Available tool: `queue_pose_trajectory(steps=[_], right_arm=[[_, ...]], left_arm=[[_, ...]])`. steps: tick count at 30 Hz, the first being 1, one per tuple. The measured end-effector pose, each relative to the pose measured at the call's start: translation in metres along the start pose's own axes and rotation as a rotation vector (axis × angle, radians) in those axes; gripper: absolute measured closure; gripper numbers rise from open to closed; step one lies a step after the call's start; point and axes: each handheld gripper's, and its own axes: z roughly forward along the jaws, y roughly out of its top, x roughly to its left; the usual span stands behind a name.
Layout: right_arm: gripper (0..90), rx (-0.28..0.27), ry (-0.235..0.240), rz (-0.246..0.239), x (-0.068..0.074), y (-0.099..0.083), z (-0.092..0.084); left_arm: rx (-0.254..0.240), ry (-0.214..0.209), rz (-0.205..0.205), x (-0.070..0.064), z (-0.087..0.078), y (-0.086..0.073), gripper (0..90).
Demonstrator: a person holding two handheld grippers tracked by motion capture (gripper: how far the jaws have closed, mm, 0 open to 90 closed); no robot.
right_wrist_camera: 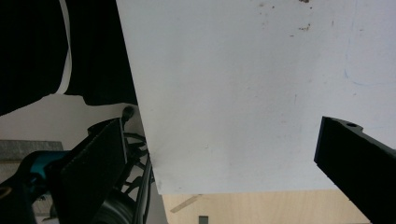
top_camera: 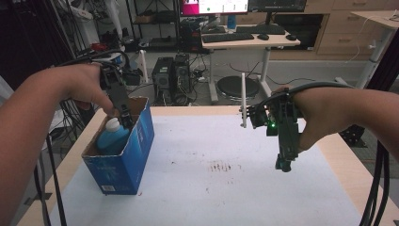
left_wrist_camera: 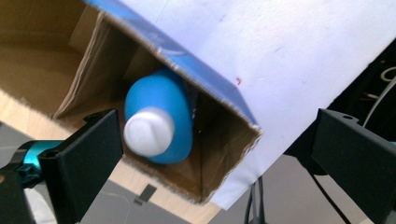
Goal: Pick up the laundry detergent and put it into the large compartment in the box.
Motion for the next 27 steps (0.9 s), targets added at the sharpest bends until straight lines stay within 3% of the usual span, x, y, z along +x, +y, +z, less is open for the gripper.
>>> queue_pose_trajectory(steps=[1, 11, 13, 23, 24, 27], right_arm=[[1.2, 0.007, 0.001, 0.013, 0.000, 0.000, 0.001], [1.2, 0.006, 0.002, 0.015, 0.001, 0.002, 0.003], [1.2, 0.013, 0.001, 0.014, 0.001, 0.002, 0.004], [1.2, 0.012, 0.019, 0.038, 0.003, -0.001, 0.009], [1.2, 0.010, 0.014, 0.011, 0.001, -0.002, 0.011], [1.2, 0.014, 0.021, 0.044, 0.002, -0.001, 0.011]], left_arm=[[-0.009, -0.004, 0.043, -0.007, 0.000, 0.006, 1.6], [0.010, -0.011, 0.151, -0.026, 0.009, 0.028, 1.6], [0.015, -0.026, 0.201, -0.032, 0.014, 0.037, 1.6], [0.041, -0.053, 0.335, -0.052, 0.032, 0.059, 1.6], [0.044, -0.058, 0.347, -0.053, 0.034, 0.061, 1.6], [0.048, -0.069, 0.373, -0.057, 0.040, 0.066, 1.6]])
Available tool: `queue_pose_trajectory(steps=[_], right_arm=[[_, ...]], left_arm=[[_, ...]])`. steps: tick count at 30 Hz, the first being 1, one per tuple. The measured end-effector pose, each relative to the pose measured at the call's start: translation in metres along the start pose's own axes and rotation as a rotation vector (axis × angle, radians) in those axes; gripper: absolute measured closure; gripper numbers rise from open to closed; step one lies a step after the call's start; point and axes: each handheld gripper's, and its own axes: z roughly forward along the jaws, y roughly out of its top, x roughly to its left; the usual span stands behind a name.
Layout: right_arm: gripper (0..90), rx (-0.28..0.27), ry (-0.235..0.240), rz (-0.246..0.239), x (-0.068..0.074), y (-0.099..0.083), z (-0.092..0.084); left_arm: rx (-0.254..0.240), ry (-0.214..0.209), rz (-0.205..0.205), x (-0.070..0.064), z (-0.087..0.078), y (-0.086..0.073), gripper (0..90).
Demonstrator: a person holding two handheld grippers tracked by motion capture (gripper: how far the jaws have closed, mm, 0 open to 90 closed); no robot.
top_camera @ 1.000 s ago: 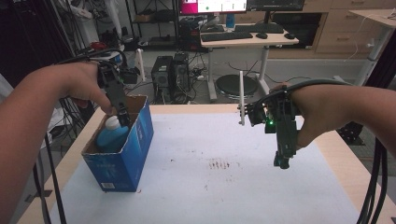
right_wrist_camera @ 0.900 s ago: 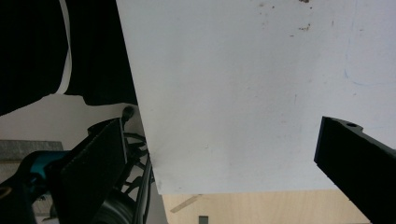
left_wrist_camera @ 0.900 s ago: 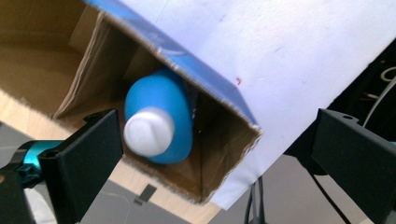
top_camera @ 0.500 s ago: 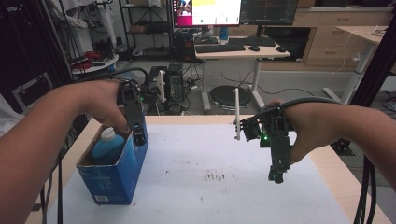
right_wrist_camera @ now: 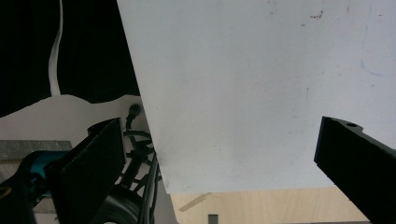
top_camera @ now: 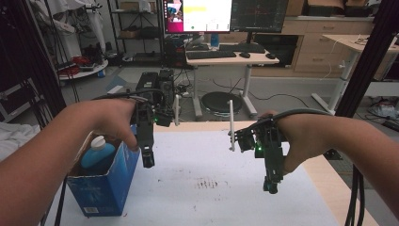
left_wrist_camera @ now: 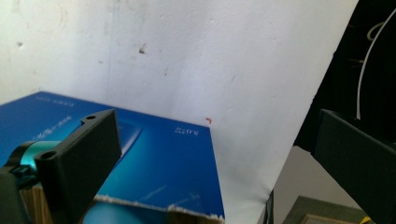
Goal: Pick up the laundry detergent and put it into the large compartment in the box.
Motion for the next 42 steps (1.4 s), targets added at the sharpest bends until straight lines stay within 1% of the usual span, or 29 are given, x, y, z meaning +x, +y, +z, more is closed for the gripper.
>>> queue_pose_trajectory(steps=[1, 2, 3, 4, 5, 7, 9, 10, 12, 13, 14, 15, 16, 17, 18, 19, 21, 23, 24, 25, 28, 34, 35, 37, 38, 42], right_arm=[[1.2, -0.001, -0.001, 0.005, 0.000, 0.000, 0.000], [1.2, 0.001, -0.009, -0.016, -0.002, 0.000, 0.000], [1.2, -0.002, -0.005, -0.019, -0.003, -0.001, 0.000], [1.2, -0.002, -0.005, -0.019, -0.003, -0.001, 0.000], [1.2, -0.008, -0.001, -0.007, -0.002, 0.000, -0.001], [1.2, -0.007, -0.009, -0.013, -0.003, -0.001, -0.001], [1.2, -0.008, -0.007, -0.021, -0.004, -0.002, -0.001], [1.2, -0.011, -0.001, -0.010, -0.005, -0.003, -0.001], [1.2, -0.009, -0.008, -0.012, -0.007, -0.004, -0.002], [1.2, -0.010, -0.004, 0.000, -0.007, -0.005, -0.002], [1.2, -0.018, -0.004, -0.007, -0.008, -0.006, -0.002], [1.2, -0.018, -0.004, -0.007, -0.008, -0.006, -0.002], [1.2, -0.020, 0.003, 0.003, -0.008, -0.006, -0.003], [1.2, -0.013, -0.009, -0.012, -0.010, -0.007, -0.003], [1.2, -0.013, -0.002, -0.006, -0.010, -0.007, -0.003], [1.2, -0.012, -0.006, 0.001, -0.010, -0.008, -0.004], [1.2, -0.016, -0.009, -0.013, -0.011, -0.008, -0.004], [1.2, -0.014, -0.010, -0.006, -0.011, -0.008, -0.005], [1.2, -0.014, -0.011, -0.013, -0.011, -0.009, -0.005], [1.2, -0.018, -0.005, -0.009, -0.011, -0.009, -0.006], [1.2, -0.022, 0.001, 0.003, -0.010, -0.009, -0.006], [1.2, -0.016, -0.002, -0.015, -0.013, -0.009, -0.005], [1.2, -0.017, 0.004, -0.002, -0.012, -0.009, -0.005], [1.2, -0.013, 0.004, 0.007, -0.012, -0.009, -0.005], [1.2, -0.015, 0.003, -0.007, -0.013, -0.008, -0.004], [1.2, -0.014, 0.004, -0.009, -0.011, -0.006, -0.005]], left_arm=[[0.003, 0.001, 0.010, -0.001, 0.002, 0.002, 1.6], [0.009, -0.003, 0.021, 0.000, 0.004, 0.004, 1.6], [0.007, -0.003, 0.033, -0.001, 0.006, 0.006, 1.6], [0.007, -0.003, 0.033, -0.001, 0.006, 0.006, 1.6], [0.002, -0.004, 0.061, -0.002, 0.008, 0.009, 1.6], [0.001, -0.011, 0.082, -0.004, 0.009, 0.012, 1.6], [-0.007, -0.011, 0.098, -0.005, 0.011, 0.014, 1.6], [-0.002, -0.019, 0.100, -0.004, 0.012, 0.016, 1.6], [-0.003, -0.021, 0.103, -0.004, 0.014, 0.018, 1.6], [-0.002, -0.022, 0.103, -0.004, 0.014, 0.018, 1.6], [-0.002, -0.022, 0.103, -0.004, 0.014, 0.018, 1.7], [0.000, -0.018, 0.111, -0.004, 0.014, 0.019, 1.7], [-0.002, -0.015, 0.111, -0.004, 0.014, 0.019, 1.6], [-0.002, -0.015, 0.111, -0.004, 0.014, 0.019, 1.7], [-0.009, -0.015, 0.114, -0.004, 0.014, 0.020, 1.7], [-0.010, -0.014, 0.116, -0.004, 0.013, 0.020, 1.6], [-0.011, -0.017, 0.113, -0.004, 0.013, 0.020, 1.7], [-0.009, -0.013, 0.119, -0.004, 0.013, 0.021, 1.7], [-0.010, -0.013, 0.119, -0.005, 0.013, 0.021, 1.7], [-0.010, -0.012, 0.126, -0.004, 0.012, 0.021, 1.7], [-0.014, -0.009, 0.131, -0.005, 0.012, 0.021, 1.7], [-0.018, -0.006, 0.134, -0.006, 0.012, 0.020, 1.6], [-0.014, -0.005, 0.135, -0.006, 0.012, 0.020, 1.7], [-0.010, -0.007, 0.132, -0.006, 0.012, 0.020, 1.6], [-0.012, -0.006, 0.130, -0.007, 0.012, 0.020, 1.7], [-0.010, -0.005, 0.131, -0.007, 0.012, 0.021, 1.7]])
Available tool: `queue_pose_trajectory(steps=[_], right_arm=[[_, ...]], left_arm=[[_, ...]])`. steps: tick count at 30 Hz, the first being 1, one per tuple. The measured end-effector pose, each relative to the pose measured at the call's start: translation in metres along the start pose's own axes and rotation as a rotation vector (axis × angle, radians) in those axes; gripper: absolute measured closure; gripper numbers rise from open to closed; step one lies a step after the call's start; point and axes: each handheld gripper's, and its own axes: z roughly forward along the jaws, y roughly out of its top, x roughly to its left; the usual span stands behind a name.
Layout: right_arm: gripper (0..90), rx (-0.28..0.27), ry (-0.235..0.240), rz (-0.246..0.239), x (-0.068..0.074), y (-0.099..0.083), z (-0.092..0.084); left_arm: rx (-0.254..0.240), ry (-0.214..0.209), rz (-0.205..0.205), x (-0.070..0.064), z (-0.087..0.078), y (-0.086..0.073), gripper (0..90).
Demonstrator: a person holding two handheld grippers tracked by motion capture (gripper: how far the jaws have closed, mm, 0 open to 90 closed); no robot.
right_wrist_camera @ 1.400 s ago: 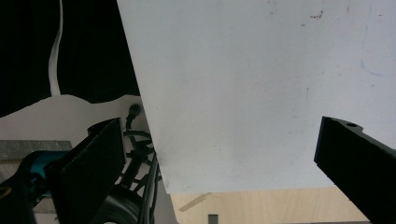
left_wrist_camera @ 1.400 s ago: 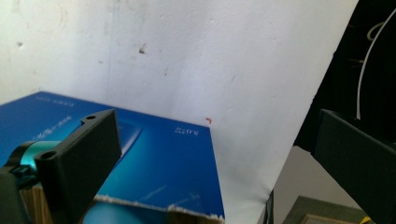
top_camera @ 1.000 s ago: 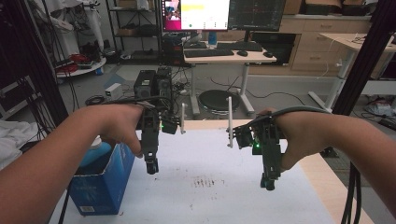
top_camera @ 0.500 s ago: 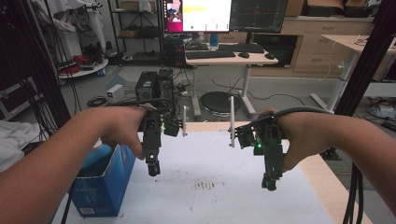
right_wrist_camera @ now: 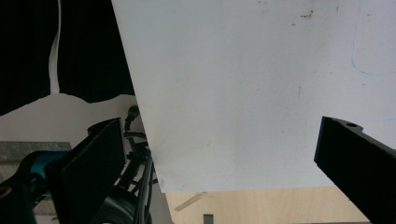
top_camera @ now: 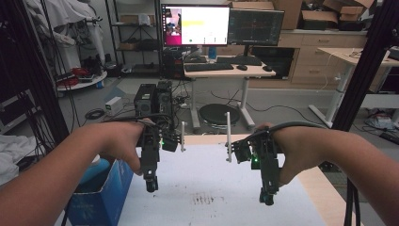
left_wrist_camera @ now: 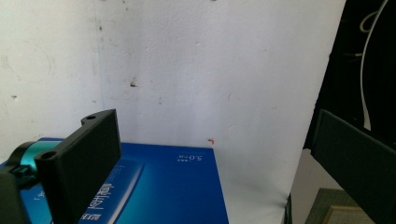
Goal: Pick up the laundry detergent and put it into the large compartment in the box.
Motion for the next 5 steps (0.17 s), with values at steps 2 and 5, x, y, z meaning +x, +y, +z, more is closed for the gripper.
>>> queue_pose_trajectory(steps=[2, 5], right_arm=[[1.2, 0.005, -0.008, -0.014, -0.0005, 0.0004, -0.0001], [1.2, 0.006, -0.010, -0.006, 0.0005, 0.0006, 0.0003]], left_arm=[[-0.006, 0.009, -0.007, -0.0001, 0.0000, -0.0001, 1.7], [-0.006, 0.024, -0.015, -0.0001, -0.0004, -0.0004, 1.6]])
